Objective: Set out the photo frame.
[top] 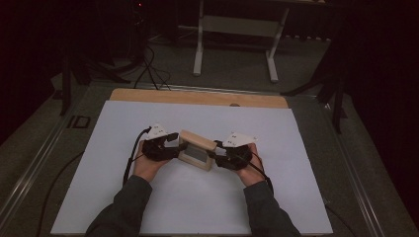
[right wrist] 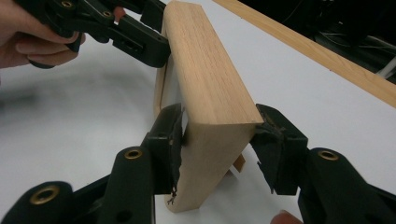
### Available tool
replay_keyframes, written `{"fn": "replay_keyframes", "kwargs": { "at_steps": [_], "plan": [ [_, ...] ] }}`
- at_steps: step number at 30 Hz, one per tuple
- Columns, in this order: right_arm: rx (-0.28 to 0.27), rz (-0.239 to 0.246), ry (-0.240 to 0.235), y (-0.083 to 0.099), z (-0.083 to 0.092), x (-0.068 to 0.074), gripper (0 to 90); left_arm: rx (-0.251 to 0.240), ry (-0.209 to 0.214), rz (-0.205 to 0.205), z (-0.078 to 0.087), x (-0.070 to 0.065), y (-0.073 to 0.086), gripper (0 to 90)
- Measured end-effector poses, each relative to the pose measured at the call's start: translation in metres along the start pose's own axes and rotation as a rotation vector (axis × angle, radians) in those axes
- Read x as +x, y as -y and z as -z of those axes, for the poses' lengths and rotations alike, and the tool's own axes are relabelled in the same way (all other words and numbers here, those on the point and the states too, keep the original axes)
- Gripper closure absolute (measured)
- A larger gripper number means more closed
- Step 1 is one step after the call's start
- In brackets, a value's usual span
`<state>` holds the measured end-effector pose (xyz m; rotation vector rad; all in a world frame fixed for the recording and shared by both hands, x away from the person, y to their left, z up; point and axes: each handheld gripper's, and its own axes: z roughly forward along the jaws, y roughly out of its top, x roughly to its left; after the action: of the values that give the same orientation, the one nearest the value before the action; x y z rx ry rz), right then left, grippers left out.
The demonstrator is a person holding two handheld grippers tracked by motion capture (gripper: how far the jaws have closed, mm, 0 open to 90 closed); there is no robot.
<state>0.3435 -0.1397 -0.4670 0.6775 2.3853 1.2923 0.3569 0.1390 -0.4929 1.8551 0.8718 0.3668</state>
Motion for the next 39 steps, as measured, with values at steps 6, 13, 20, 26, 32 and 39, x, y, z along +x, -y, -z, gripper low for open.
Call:
{"fn": "replay_keyframes", "kwargs": {
  "at_steps": [6, 13, 20, 26, 32, 39],
  "plan": [
    [0.011, 0.046, -0.007, -0.003, -0.002, -0.004, 53.8, 0.010, 0.060, -0.016, -0.004, 0.001, 0.001, 42.1],
    [0.051, 0.048, 0.010, -0.007, -0.006, -0.015, 51.6, 0.034, 0.040, -0.017, -0.003, -0.005, 0.001, 44.4],
    [0.053, -0.024, 0.030, -0.003, -0.008, -0.027, 52.3, 0.042, 0.037, -0.046, -0.001, -0.015, 0.005, 44.9],
    [0.050, -0.040, 0.036, -0.003, -0.009, -0.027, 52.2, 0.035, -0.003, -0.035, -0.001, -0.015, 0.004, 51.3],
    [0.040, -0.053, 0.044, -0.005, -0.014, -0.023, 52.3, 0.036, -0.018, -0.024, 0.002, -0.010, 0.001, 55.1],
    [0.029, -0.065, 0.055, -0.008, -0.022, -0.021, 52.5, 0.024, -0.038, -0.006, 0.002, -0.001, -0.003, 54.5]
  ]
}}
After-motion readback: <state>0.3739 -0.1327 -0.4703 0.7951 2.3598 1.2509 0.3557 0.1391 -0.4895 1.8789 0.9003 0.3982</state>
